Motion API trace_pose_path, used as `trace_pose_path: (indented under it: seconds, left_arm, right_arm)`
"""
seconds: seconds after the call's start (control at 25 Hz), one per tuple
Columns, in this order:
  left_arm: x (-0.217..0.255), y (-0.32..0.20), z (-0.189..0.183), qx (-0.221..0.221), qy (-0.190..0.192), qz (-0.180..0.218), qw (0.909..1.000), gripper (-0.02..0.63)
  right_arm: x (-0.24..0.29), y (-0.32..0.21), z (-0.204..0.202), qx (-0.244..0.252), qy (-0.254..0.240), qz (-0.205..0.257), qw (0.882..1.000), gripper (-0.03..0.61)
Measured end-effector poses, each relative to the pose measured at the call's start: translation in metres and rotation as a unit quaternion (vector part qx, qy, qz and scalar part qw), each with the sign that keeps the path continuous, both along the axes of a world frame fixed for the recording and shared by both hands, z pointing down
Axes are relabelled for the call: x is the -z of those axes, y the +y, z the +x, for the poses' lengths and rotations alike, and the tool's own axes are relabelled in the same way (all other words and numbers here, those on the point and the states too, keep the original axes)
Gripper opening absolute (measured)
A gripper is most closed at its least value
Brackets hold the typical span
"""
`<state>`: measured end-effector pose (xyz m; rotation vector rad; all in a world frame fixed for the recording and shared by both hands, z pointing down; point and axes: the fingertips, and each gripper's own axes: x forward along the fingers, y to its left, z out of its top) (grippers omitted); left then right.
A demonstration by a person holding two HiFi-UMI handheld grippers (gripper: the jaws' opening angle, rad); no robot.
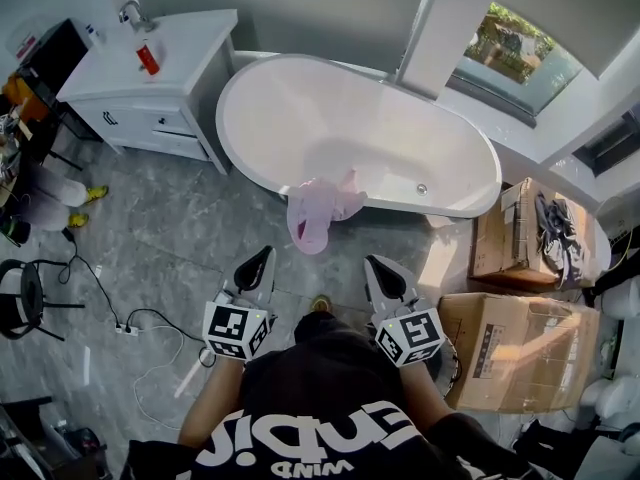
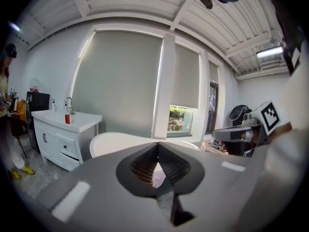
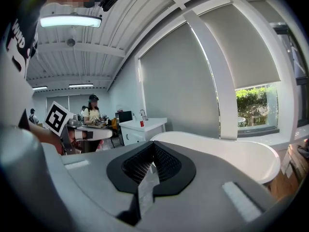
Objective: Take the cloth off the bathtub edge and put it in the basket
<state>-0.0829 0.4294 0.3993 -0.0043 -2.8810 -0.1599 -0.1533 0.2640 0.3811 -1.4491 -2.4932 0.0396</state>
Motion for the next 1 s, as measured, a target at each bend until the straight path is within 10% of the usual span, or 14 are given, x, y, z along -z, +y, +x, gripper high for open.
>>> trace_pose_path:
  seconds: [1.0]
  left_arm:
    - [-0.019,0.055,-0.131,-0.059,0.038,0.005,0.9975,-0.003]
  right_arm:
    - [-0.014,0.074,-0.112,-0.010,0.018,0.007,1.000,0.006]
